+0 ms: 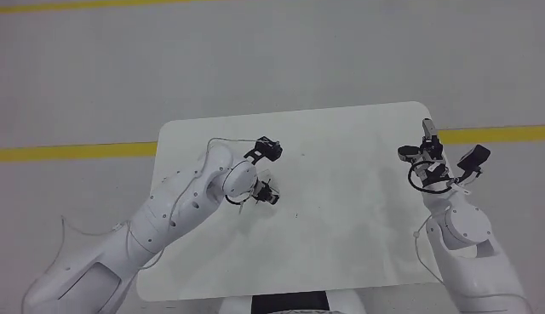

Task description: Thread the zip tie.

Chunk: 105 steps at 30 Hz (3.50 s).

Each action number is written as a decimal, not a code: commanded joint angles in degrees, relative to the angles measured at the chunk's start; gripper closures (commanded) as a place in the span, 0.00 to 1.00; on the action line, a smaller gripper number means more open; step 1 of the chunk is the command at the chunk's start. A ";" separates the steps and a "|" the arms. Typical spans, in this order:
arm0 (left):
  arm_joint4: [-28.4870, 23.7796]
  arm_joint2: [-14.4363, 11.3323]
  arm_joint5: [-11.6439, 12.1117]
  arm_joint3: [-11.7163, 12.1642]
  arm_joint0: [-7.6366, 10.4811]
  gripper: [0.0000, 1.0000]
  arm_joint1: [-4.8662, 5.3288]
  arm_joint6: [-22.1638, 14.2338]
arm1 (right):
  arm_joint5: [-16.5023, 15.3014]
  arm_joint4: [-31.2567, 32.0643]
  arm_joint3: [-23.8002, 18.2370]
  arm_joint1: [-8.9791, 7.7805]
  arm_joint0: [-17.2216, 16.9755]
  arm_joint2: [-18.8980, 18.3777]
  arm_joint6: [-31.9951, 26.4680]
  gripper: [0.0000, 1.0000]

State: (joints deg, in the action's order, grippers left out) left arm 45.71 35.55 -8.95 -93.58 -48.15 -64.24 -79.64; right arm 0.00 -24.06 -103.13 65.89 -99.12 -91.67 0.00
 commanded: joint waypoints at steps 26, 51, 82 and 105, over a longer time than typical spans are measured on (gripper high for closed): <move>4.74 -5.18 1.61 -0.05 1.27 0.00 -0.78 0.00 | 0.00 0.00 0.00 0.00 0.00 0.00 0.00 0.00; 4.60 -8.28 -9.57 0.87 3.60 0.00 -1.51 0.00 | 0.00 0.00 0.00 0.00 0.00 0.00 0.00 0.00; 10.13 -9.60 -10.54 3.24 3.69 0.03 -1.95 0.00 | 0.00 0.00 0.00 0.00 0.00 0.00 0.00 0.00; 9.30 -9.41 -10.54 5.18 2.32 0.71 -3.95 0.00 | 0.00 0.00 0.00 0.00 0.00 0.00 0.00 0.00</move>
State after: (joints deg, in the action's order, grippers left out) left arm 55.00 26.11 -19.48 -88.77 -45.80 -68.08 -79.64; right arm 0.00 -24.06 -103.13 65.89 -99.12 -91.67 0.00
